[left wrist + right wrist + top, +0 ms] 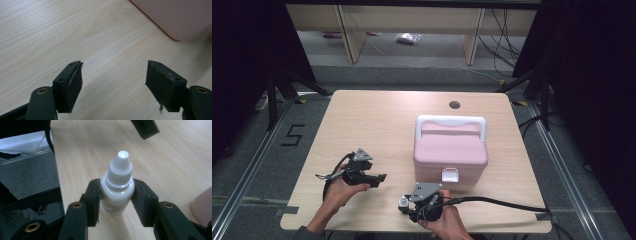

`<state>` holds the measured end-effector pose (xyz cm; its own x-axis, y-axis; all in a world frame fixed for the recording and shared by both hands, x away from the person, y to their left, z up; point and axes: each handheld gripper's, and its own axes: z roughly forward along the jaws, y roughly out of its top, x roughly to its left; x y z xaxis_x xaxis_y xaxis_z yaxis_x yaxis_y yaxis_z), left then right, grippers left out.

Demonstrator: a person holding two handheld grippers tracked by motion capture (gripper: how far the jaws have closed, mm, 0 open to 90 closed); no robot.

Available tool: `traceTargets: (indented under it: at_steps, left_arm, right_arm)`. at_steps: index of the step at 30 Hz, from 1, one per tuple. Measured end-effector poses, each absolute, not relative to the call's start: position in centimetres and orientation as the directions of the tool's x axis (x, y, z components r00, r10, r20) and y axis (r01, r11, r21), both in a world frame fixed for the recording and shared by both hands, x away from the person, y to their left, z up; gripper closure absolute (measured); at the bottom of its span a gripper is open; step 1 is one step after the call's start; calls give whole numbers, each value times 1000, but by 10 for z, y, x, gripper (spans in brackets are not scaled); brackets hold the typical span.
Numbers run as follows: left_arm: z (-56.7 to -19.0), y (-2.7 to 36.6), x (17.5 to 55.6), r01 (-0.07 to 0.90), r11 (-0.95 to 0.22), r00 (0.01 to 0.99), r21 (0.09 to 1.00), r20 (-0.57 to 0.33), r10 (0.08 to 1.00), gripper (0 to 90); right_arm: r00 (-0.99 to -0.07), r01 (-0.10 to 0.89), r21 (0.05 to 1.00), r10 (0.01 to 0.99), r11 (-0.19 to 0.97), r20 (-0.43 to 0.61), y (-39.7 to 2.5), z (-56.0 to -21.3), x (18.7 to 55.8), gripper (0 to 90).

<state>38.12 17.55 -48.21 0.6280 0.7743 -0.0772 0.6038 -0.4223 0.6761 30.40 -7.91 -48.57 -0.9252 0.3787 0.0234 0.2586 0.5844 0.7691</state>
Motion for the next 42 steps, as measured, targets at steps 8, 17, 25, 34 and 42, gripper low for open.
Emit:
traceTargets:
  at_steps: [8, 17, 25, 34, 42]
  left_arm:
    - [-481, 177, 382, 606, -426, 626, 671, -72, 777, 289]
    - [-481, 177, 381, 605, -423, 621, 675, -66, 781, 289]
    - [-482, 176, 382, 606, -434, 633, 667, -72, 771, 290]
    - [-481, 176, 382, 605, -433, 622, 669, -58, 781, 291]
    - [-481, 175, 381, 604, -427, 622, 673, -64, 780, 291]
  right_arm:
    - [-923, 233, 755, 385, 613, -28, -94, -466, 295, 605]
    - [-894, 262, 757, 445, 598, -43, -136, -447, 290, 605]
    - [-874, 296, 757, 486, 582, -31, -168, -441, 284, 605]
    - [-818, 349, 775, 574, 527, -22, -215, -431, 279, 605]
    - [-732, 411, 783, 681, 467, -22, -263, -425, 282, 605]
